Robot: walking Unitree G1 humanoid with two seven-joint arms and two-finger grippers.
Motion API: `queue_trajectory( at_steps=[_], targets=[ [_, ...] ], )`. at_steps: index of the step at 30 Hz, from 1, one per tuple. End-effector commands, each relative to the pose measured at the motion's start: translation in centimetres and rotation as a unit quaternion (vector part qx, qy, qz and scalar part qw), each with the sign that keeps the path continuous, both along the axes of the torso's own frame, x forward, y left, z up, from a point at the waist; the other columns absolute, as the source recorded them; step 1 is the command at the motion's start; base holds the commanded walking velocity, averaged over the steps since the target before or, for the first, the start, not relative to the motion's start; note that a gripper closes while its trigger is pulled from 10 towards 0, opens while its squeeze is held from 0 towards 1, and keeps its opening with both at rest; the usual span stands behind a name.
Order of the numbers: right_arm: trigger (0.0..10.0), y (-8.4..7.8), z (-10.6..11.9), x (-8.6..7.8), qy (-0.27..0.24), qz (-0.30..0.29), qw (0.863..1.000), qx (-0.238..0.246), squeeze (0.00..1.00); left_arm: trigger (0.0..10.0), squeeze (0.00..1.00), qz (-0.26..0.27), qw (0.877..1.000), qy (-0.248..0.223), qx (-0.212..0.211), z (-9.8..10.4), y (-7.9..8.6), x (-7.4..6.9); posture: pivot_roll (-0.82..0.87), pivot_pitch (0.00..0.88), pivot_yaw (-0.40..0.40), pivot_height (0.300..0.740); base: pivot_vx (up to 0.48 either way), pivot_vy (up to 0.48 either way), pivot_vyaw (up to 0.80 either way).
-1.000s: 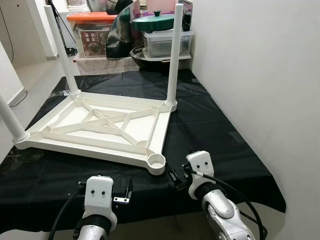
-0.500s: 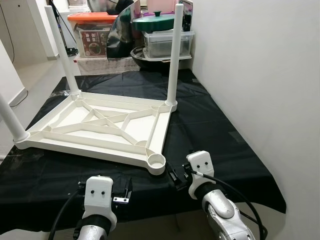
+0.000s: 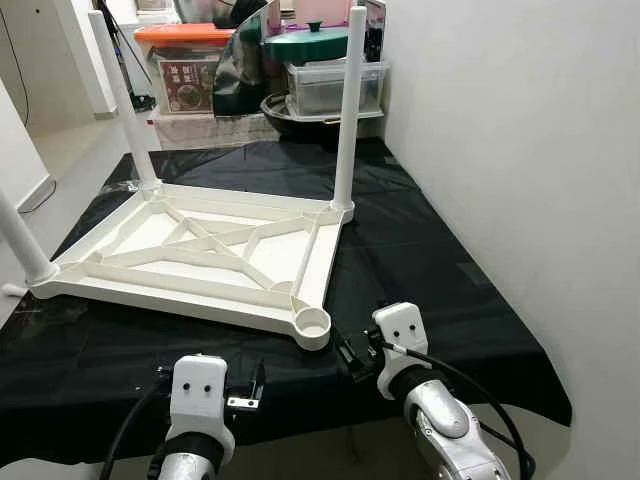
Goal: Building children table
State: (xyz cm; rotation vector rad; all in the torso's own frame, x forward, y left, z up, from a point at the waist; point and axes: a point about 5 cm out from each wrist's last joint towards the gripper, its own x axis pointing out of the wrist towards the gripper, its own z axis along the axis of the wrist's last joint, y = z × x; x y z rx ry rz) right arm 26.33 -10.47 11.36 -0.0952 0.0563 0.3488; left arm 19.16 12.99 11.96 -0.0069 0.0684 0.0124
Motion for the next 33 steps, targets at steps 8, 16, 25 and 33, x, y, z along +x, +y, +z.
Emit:
queue_trajectory(
  at_steps=[8, 16, 25, 33],
  targets=[
    [10.0, 0.3, -0.4, -0.5, 0.001, 0.01, 1.0, 0.0, 0.0, 10.0, 0.0, 0.006, 1.0, 0.01, 0.003, -0.6, 0.0, -0.4, -0.01, 0.0, -0.003, 0.74, 0.0, 0.0, 0.0],
    [10.0, 0.3, -0.6, -0.6, 0.004, 0.012, 1.0, -0.001, 0.0, 10.0, 0.0, 0.007, 1.0, 0.014, 0.002, -1.0, -0.1, -0.5, -0.01, 0.0, -0.003, 0.74, 0.0, 0.0, 0.0],
    [10.0, 0.3, -0.7, -0.7, 0.005, 0.012, 1.0, -0.002, 0.0, 10.0, 0.0, 0.008, 1.0, 0.017, 0.003, -1.2, 0.0, -0.6, 0.0, 0.0, 0.001, 0.74, 0.0, 0.0, 0.0],
    [10.0, 0.3, -0.6, -0.7, 0.003, 0.012, 1.0, -0.001, 0.0, 10.0, 0.0, 0.011, 1.0, 0.018, 0.002, -1.4, 0.0, -0.7, 0.01, 0.0, 0.001, 0.74, 0.0, 0.0, 0.0]
  ],
)
